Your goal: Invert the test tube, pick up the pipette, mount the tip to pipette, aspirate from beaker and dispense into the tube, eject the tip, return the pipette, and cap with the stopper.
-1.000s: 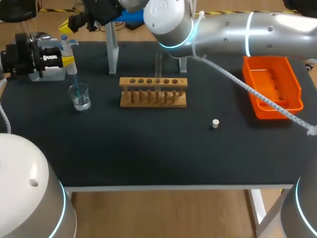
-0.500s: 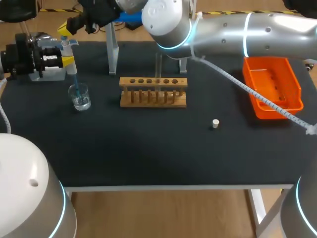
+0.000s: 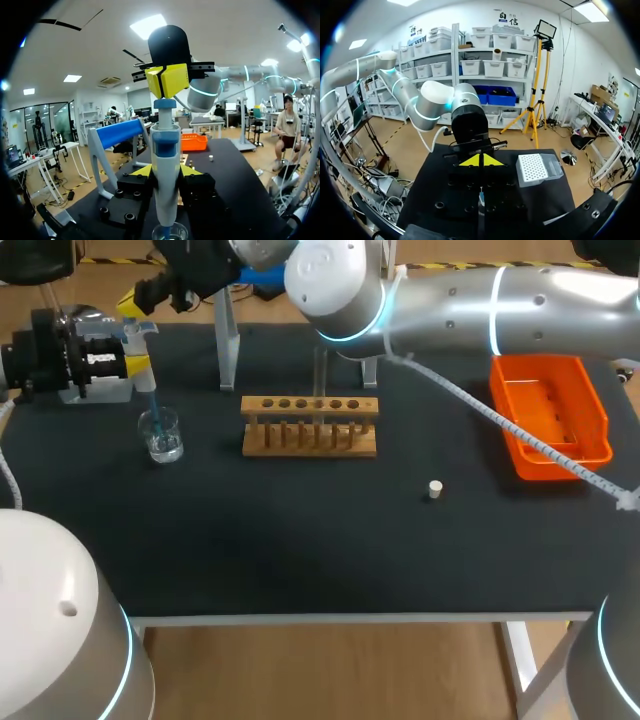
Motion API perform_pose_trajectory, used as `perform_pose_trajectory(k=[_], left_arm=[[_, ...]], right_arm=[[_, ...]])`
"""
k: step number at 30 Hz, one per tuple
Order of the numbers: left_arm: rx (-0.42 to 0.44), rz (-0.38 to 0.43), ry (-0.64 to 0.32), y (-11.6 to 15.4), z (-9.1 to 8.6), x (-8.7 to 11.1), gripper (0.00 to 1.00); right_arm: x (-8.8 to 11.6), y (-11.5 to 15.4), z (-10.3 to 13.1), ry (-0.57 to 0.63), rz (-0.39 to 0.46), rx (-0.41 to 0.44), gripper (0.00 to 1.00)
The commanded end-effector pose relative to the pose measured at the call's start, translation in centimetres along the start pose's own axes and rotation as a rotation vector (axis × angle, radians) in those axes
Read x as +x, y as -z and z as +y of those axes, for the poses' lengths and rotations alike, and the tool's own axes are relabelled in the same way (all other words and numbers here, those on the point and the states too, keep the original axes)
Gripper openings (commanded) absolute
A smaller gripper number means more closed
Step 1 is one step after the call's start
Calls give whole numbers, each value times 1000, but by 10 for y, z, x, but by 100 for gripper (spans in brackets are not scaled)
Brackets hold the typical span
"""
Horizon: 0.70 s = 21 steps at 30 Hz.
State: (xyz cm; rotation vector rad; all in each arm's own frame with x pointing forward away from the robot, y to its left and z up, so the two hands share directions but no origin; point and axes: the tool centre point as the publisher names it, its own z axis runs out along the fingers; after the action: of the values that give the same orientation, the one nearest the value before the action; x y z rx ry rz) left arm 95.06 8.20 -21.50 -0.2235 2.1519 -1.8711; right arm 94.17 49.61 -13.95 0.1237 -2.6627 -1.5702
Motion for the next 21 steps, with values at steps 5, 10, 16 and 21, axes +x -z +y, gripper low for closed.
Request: perform_pose_trajectory(k=[5,10,16,21], left_arm=[[3,4,-2,1,-2,-1,0],[3,4,-2,1,-2,-1,0],[3,4,-2,1,-2,-1,0],[3,4,-2,1,-2,-1,0]], right_arm=[[-2,-5,-8,-7,4,7,0],[-1,-7,-13,-14,8,11,0],[0,-10,-19,-22,12,16,0],[0,-11,-22,-26,10,24,0]])
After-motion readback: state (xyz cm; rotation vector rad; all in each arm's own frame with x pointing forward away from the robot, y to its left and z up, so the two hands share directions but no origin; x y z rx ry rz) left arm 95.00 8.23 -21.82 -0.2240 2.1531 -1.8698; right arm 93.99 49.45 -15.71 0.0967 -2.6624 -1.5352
